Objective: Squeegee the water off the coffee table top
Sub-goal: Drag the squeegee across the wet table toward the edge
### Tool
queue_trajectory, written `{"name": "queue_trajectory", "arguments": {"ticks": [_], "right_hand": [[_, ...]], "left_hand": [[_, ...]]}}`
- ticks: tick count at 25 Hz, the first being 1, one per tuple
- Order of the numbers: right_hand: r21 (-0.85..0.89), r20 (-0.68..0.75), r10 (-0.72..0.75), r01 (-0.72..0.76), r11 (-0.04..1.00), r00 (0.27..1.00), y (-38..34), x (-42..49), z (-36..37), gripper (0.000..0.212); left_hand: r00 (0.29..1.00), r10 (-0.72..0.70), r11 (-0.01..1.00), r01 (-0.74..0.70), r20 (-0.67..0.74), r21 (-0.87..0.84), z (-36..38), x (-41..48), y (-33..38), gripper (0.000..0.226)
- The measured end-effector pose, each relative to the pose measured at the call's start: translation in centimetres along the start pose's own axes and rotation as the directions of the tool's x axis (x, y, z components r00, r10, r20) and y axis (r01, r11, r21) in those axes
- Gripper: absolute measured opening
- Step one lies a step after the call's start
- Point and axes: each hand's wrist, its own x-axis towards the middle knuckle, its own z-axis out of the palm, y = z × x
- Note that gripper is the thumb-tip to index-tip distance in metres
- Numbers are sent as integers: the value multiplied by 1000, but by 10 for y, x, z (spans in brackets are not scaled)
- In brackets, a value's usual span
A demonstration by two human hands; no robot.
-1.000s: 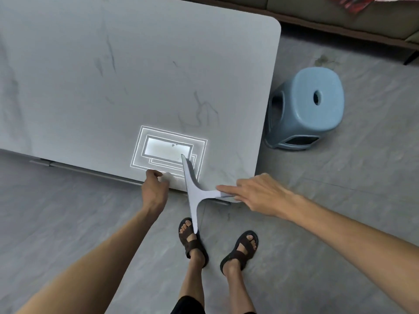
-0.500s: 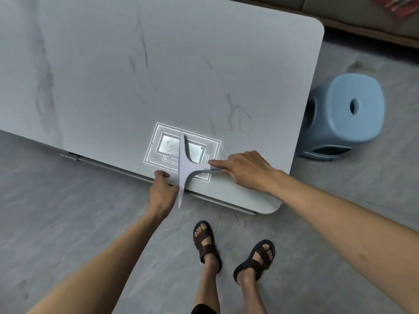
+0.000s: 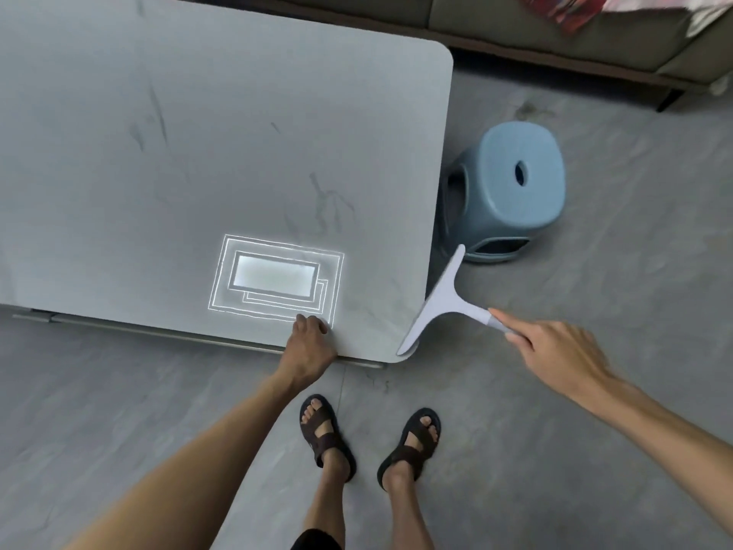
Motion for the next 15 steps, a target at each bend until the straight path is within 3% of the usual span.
{"name": "queue_trajectory", "arguments": {"ticks": [5,8,11,15], "right_hand": [[18,-45,-80,81,997,996,-14,-23,-15,47],[65,-4,-270,270,961,963,-48,-4,-19,47],[65,202,-489,487,871,849,-107,33,-9,44],[63,238,-643,650,758,728,-219,95,9,46]], "left_hand": [[991,-116,990,111,-59,-87,-1,-5,10,15],[969,-162,977,131,-189,-167,-17,-6,-3,16],[910,-254,948,167,-329,-272,-39,-10,-31,21],[850,-380,896,240,-364,-374,-78,-16,-83,19]]}}
